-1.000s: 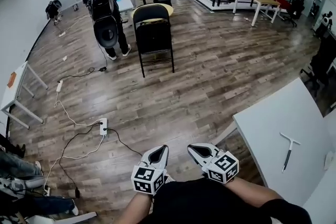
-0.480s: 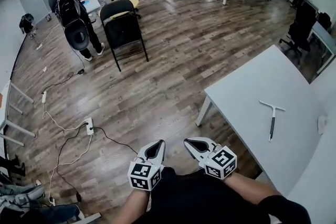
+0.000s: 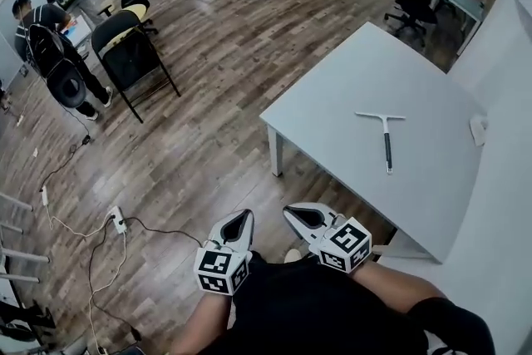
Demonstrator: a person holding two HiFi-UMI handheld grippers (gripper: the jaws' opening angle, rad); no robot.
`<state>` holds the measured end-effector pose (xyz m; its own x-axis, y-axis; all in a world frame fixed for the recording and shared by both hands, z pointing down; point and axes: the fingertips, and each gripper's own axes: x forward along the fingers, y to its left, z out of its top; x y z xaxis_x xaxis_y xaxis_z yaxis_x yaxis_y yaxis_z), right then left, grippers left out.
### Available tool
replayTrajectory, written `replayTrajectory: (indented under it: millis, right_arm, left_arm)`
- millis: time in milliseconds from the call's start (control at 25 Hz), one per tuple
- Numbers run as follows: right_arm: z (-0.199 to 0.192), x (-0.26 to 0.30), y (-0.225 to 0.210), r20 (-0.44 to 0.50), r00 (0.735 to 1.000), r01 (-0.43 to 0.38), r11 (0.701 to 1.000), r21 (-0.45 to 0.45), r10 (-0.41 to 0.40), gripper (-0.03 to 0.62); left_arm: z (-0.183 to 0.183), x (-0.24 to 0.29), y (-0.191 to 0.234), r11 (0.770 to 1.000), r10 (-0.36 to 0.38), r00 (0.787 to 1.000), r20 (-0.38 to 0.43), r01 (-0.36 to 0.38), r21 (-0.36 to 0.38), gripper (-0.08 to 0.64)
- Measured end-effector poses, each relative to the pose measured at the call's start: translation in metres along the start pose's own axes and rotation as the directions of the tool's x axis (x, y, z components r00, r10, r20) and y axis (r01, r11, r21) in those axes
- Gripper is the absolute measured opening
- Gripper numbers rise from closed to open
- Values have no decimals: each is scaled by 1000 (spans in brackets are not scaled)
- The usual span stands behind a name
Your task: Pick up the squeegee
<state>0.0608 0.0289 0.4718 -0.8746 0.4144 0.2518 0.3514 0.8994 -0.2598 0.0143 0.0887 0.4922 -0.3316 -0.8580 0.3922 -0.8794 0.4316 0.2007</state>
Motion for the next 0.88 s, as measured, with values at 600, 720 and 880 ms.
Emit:
replayTrajectory:
  millis: [600,720,880]
  right_arm:
    - [1,-94,-52,124,971,192,975,111,-205,6]
    - [0,-105,-58,138,959,230,964,134,-248,6]
    - [-8,-122,-73,122,940,297,939,173,-319,6]
  left_arm:
    - [18,63,-97,972,-208,974,-93,217,92,8]
    - [18,70,-106,961,-236,965,-114,249,122,8]
    - [18,88,-117,948,-279,951,-134,295,121,8]
